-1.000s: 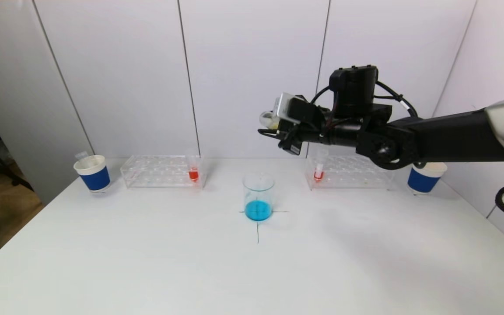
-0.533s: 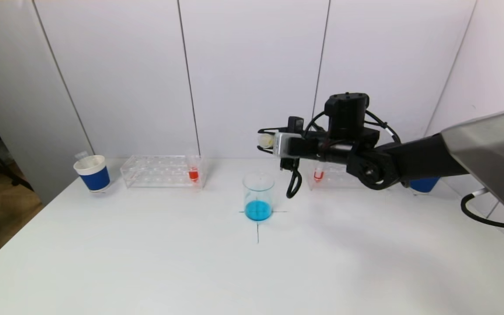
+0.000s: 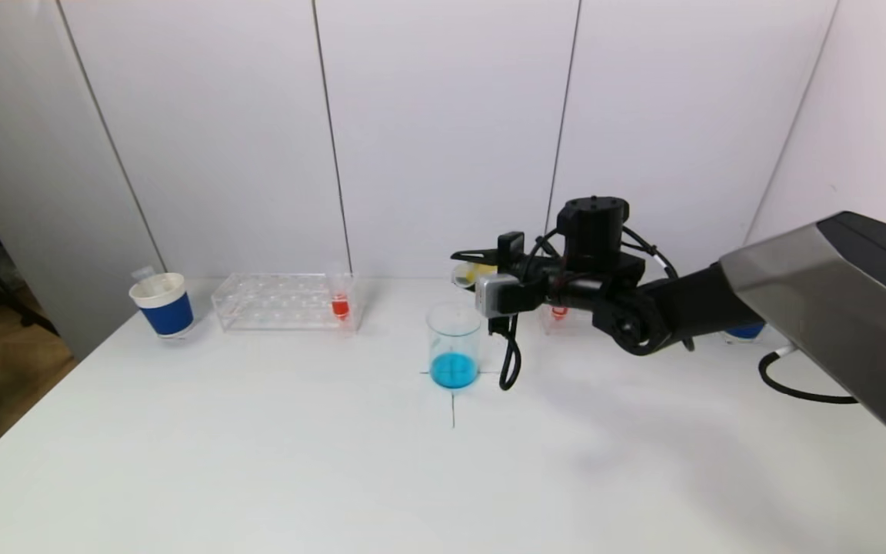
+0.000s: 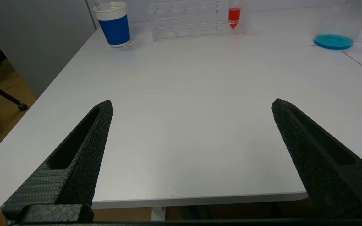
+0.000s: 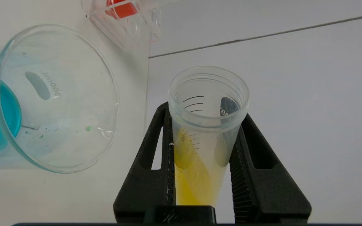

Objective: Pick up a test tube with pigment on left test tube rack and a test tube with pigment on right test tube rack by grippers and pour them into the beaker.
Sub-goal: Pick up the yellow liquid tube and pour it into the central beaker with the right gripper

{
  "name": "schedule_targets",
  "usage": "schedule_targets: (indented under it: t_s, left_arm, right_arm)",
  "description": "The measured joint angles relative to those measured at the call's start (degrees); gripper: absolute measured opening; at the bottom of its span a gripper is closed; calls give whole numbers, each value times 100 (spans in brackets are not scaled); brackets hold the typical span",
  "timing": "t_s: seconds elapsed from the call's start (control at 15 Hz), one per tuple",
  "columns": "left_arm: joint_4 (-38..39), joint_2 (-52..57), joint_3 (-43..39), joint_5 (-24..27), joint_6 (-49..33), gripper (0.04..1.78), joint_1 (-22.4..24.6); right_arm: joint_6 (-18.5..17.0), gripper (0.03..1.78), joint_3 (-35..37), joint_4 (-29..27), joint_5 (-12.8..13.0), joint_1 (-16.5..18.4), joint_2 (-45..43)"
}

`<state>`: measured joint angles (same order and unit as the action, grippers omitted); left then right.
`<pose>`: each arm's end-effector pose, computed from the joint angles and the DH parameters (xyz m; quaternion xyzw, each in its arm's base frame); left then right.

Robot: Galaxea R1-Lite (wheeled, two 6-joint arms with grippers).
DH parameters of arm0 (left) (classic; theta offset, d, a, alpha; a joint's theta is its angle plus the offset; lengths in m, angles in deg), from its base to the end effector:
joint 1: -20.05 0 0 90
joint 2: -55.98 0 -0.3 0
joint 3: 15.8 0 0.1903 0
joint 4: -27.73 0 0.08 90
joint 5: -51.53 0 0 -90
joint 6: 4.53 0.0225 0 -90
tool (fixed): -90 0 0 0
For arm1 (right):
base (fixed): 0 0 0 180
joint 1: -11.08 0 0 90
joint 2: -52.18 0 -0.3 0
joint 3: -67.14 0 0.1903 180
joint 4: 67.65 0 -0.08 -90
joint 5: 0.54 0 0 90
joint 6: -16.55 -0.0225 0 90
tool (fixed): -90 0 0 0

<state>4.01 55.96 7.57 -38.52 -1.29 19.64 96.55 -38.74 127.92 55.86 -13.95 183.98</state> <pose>-0.0228 0.0002 0.0749 0.0283 0.0031 -0.0032 0.9996 0.4190 0.2094 0.1227 -0.5530 -0.2445 0.4314 0.6696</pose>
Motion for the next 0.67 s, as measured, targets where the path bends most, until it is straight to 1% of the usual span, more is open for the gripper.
schedule_targets:
  t_s: [0.27, 0.67]
  left_arm:
    - [0, 0, 0, -5, 0, 176, 0]
    - [0, 0, 0, 0, -2, 176, 0]
  right_arm:
    - [325, 55, -304, -46, 59, 12, 235]
    - [1059, 55, -456, -49, 193, 28, 328]
